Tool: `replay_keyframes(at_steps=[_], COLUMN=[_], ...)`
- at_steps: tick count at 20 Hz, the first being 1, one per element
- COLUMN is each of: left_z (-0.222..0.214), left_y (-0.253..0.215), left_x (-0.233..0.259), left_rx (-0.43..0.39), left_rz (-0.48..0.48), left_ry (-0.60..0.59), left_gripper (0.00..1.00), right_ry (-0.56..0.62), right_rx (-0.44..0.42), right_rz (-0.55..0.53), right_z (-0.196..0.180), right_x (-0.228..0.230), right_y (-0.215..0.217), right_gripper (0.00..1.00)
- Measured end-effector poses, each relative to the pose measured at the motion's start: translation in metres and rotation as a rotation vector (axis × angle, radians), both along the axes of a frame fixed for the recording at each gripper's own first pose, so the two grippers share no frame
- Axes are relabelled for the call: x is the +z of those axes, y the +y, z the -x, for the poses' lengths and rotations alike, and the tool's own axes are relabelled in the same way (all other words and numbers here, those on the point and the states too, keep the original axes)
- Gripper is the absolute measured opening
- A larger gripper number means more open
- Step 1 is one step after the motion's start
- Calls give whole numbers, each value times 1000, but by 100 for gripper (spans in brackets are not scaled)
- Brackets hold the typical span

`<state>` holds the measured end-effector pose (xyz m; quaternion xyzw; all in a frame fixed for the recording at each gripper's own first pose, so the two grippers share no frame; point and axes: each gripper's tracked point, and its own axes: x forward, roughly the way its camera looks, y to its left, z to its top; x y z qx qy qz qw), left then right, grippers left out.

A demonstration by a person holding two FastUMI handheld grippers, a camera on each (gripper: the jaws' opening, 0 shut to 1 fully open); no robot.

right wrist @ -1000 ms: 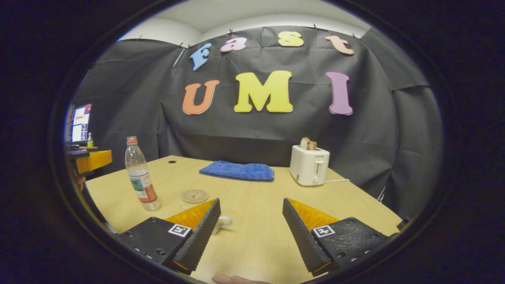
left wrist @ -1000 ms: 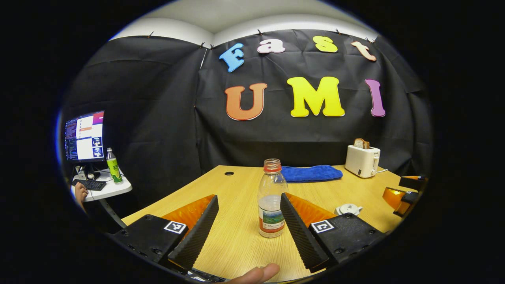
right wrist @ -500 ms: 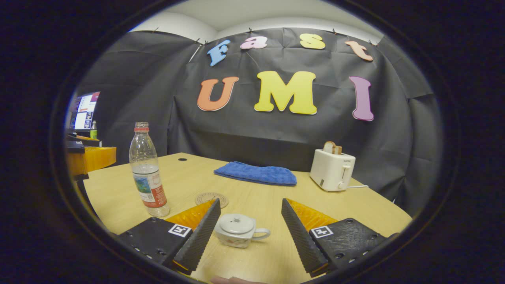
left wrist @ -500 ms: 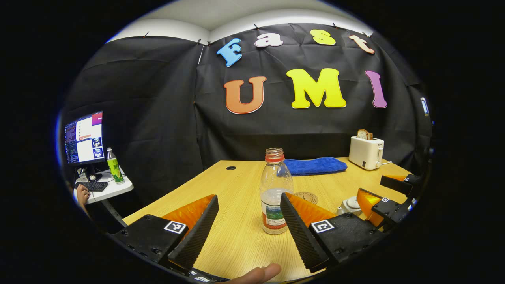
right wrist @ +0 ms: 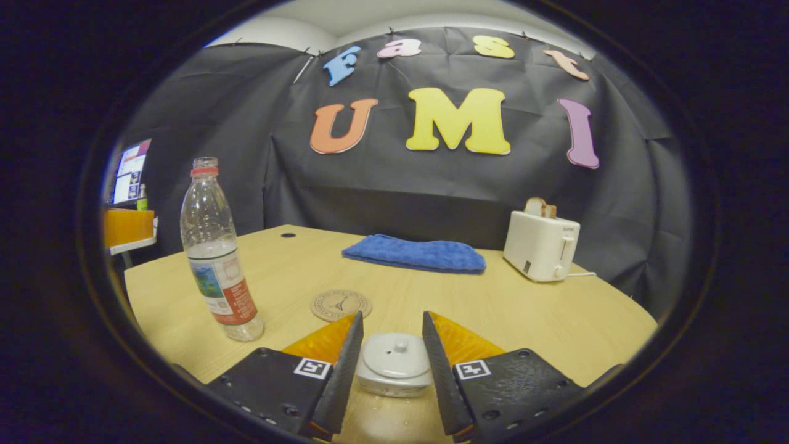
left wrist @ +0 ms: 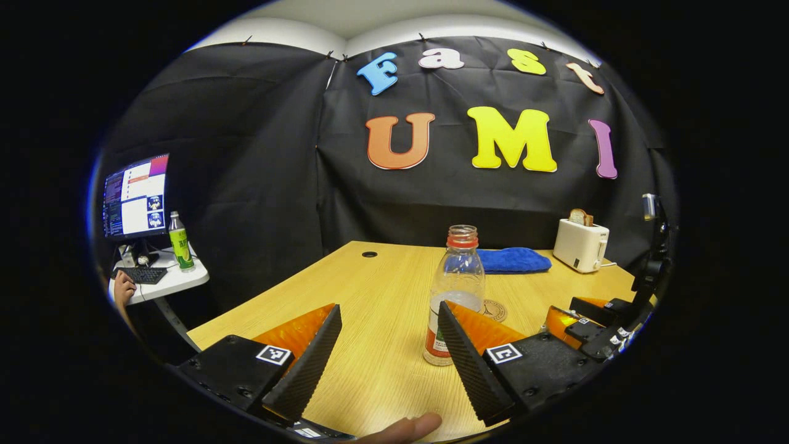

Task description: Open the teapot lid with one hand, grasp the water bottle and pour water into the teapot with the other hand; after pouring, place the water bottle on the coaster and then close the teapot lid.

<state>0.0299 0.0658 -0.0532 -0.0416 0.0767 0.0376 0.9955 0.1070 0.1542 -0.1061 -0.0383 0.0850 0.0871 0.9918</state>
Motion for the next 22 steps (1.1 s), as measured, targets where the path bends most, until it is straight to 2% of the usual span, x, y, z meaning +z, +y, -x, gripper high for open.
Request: replay_keyframes(at_steps=[1,4,5,9,14,16,17,20,21,22], left_z=[0,0,0,0,0,0,0,0,0,0], left_y=[0,1,0,-1,0,0,0,0,-1,-1], left_x=[0,-2,-4,-7,-6,-8,-8,-9,-8,-8], left_rx=[3,0,-5,-13,-6,-6,-7,-8,-9,-10], left_rz=[1,-8,-9,-3,-4,-3,-2,-5,-4,-5], left_ry=[0,5,9,20,19,25,27,28,27,27], left_gripper=[99,99,99,99,99,99,99,99,99,99], right_ry=[-9,-6,-6,0,-7,-11,-15,-9,-4,0], right_rx=[1,22,26,29,72,75,73,81,75,58], right_rz=[0,11,13,18,-3,1,-6,-70,-91,-105], right_z=[-1,-4,-3,-2,0,0,0,1,2,-3], right_x=[2,-2,-3,-4,-1,-3,-3,-1,-1,1], right_y=[2,5,3,4,9,10,9,9,8,1], right_gripper=[56,56,50,50,49,64,67,70,67,69])
